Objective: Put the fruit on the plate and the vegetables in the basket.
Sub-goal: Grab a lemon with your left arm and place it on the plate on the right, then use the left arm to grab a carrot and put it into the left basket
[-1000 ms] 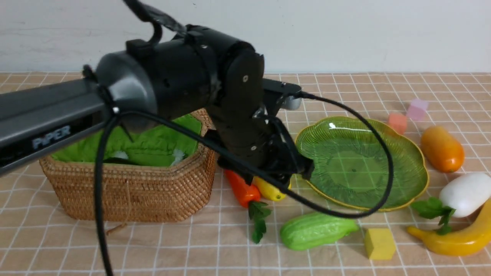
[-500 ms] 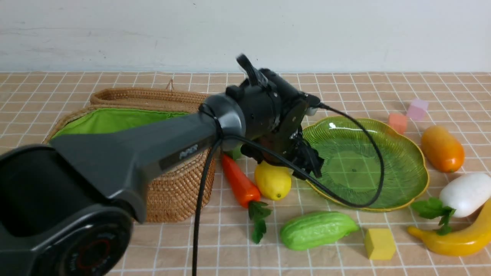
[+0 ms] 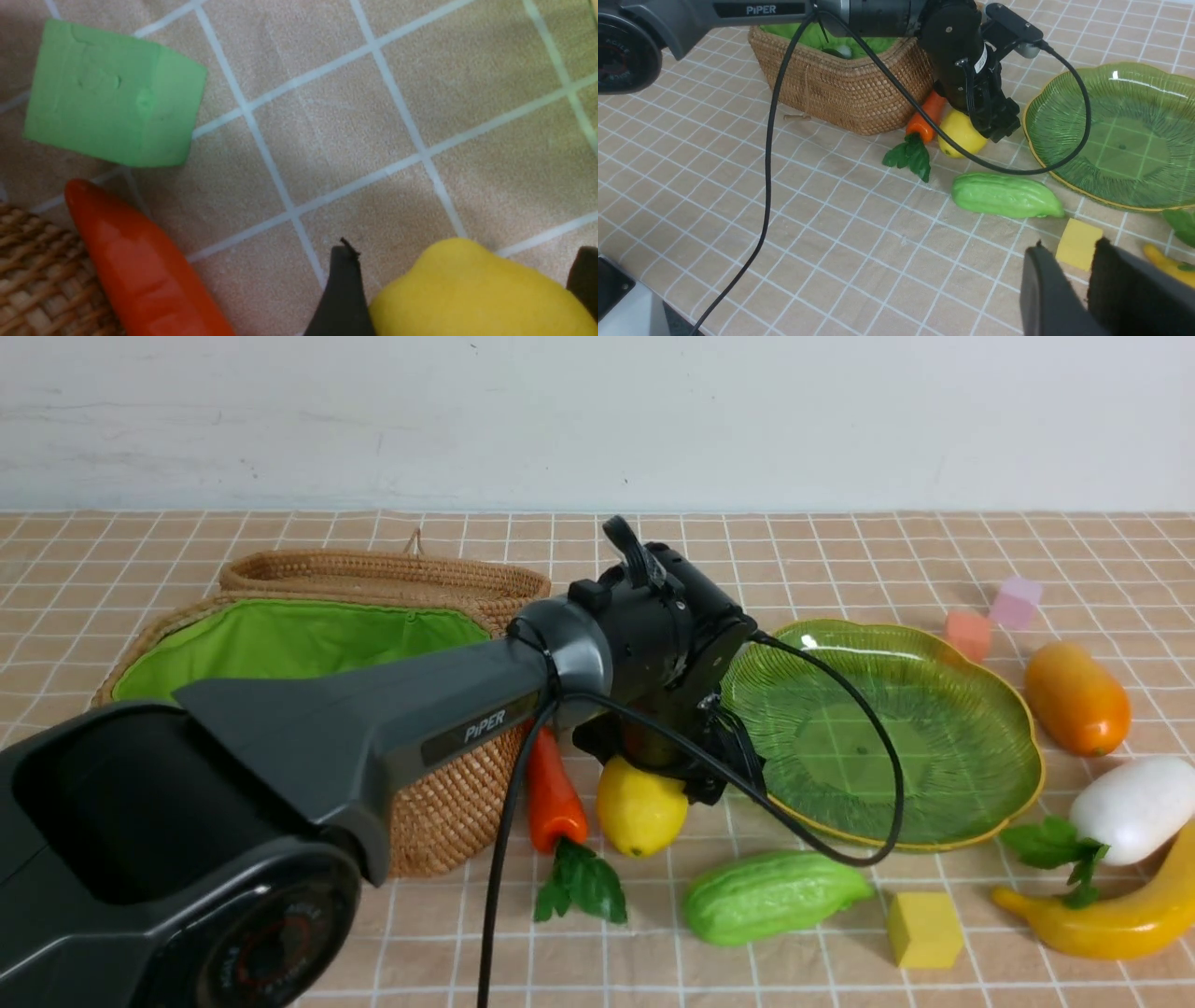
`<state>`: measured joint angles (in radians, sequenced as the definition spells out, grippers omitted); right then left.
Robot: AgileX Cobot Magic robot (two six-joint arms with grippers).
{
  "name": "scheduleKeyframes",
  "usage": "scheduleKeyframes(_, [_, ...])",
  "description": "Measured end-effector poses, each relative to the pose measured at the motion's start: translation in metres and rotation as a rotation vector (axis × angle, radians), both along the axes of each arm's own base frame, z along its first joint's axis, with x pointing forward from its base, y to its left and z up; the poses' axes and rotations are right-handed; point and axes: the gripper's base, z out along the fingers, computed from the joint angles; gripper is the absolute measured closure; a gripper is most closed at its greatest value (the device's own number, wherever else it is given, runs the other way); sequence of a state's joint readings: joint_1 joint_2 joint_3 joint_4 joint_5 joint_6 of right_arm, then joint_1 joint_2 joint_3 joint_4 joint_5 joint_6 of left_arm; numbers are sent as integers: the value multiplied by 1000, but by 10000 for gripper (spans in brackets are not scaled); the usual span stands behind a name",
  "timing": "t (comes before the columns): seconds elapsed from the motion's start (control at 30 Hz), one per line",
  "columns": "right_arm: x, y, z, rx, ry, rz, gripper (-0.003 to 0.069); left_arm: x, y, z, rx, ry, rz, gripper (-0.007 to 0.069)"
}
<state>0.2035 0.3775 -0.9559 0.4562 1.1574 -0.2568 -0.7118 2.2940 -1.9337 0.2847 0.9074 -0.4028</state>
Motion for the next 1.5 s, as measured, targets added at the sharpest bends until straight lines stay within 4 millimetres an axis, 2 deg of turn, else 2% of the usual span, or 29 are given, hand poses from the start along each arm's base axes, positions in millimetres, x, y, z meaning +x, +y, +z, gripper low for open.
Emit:
scheduleKeyframes(0.4, [0,0,0,-1,0,0,484,-1,2,4,22,7,-17,75])
scheduleKeyframes(0.47, [0,0,0,-6,-1,-4,484,-1,0,15,1,-8,-17,75])
scheduleKeyframes(0.57, [2,-2,0,-19,-14,-22,484,-3,-11,52,-108,-73,-38,75])
scheduleKeyframes(0.67, [3,-3,1,-19,-34,-36,484,-11,-37,84,-271,-162,-142,75])
scheduleKeyframes(0.73, [3,-3,2,-17,-37,-37,484,-15,-53,89,-355,-208,-210,75])
scheduleKeyframes(0.8, [3,-3,2,-17,-37,-37,484,-17,-71,80,-424,-239,-265,75])
scheduleKeyframes(0.87, [3,-3,2,-16,-37,-38,482,-16,-77,72,-434,-245,-276,75])
scheduleKeyframes(0.9, [3,-3,1,-18,-33,-36,480,-12,-83,52,-437,-240,-281,75])
scheduleKeyframes(0.97, [3,-3,1,-22,-26,-33,479,-7,-87,31,-432,-239,-283,74])
scheduleKeyframes(1.07, [2,-3,0,-26,-19,-31,479,-2,-89,11,-422,-249,-287,10])
scheduleKeyframes(1.13, [2,-3,0,-26,-18,-30,479,-1,-89,10,-413,-258,-293,-24])
scheduleKeyframes(1.27, [2,-3,0,-25,-18,-30,479,-4,-86,26,-402,-274,-304,-44])
scheduleKeyframes(1.3, [2,-3,0,-24,-19,-30,479,-8,-81,42,-382,-267,-308,-39])
scheduleKeyframes(1.33, [2,-3,0,-24,-19,-30,479,-8,-81,41,-377,-260,-307,-38])
scheduleKeyframes(1.37, [2,-3,0,-24,-19,-30,479,-16,-72,61,-331,-227,-306,-20])
scheduleKeyframes(1.43, [2,-3,0,-25,-19,-31,477,-26,-61,81,-286,-167,-287,22])
scheduleKeyframes(1.5, [2,-3,0,-25,-19,-31,476,-42,-43,106,-225,-71,-245,103])
